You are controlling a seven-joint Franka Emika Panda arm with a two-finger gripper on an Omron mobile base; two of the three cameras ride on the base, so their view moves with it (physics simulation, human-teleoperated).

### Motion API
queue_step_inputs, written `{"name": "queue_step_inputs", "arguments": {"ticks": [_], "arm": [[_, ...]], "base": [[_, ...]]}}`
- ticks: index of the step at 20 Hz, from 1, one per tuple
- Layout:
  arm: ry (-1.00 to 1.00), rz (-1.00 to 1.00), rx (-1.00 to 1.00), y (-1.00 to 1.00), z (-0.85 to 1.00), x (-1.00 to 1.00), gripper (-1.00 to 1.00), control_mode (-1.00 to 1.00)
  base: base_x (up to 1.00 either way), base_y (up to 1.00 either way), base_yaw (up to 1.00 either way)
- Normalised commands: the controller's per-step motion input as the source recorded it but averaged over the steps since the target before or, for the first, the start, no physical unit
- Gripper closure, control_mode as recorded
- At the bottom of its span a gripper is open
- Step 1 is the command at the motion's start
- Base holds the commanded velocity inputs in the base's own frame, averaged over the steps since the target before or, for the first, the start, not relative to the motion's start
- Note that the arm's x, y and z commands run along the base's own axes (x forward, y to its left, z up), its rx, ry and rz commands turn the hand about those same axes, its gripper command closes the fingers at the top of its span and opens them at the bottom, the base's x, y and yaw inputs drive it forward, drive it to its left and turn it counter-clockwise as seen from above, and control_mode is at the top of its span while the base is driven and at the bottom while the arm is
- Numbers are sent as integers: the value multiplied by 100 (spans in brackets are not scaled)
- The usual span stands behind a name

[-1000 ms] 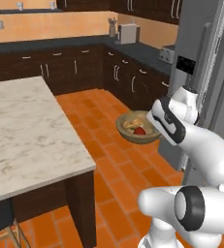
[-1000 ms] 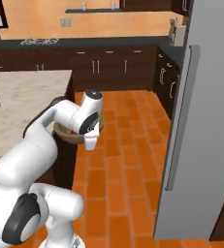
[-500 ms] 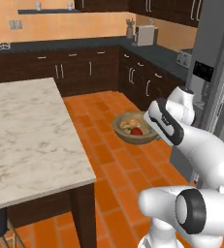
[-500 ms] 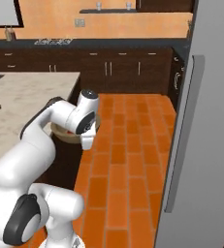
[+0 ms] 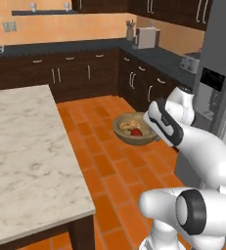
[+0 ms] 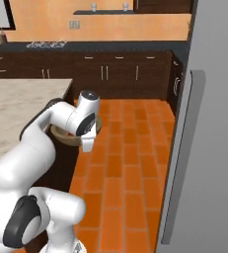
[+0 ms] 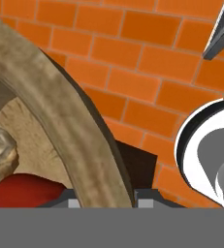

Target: Pick the chicken drumstick and bell pepper from their plates and place them in the bowl. Then put the bowl in the fridge.

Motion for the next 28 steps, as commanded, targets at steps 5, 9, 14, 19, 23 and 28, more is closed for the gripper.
{"name": "queue_step_inputs", "arguments": {"ticks": [5, 9, 14, 19, 23, 28], "arm": [[0, 0, 0, 0, 0, 0, 100, 100], [0, 0, 0, 0, 0, 0, 100, 100], [0, 0, 0, 0, 0, 0, 100, 100], [0, 0, 0, 0, 0, 0, 100, 100], [0, 0, 0, 0, 0, 0, 100, 100], [0, 0, 0, 0, 0, 0, 100, 100]], "base": [[62, -16, -8], [99, 0, -6], [100, -6, -8], [100, -23, -22], [91, -36, -46], [36, -27, -69]]}}
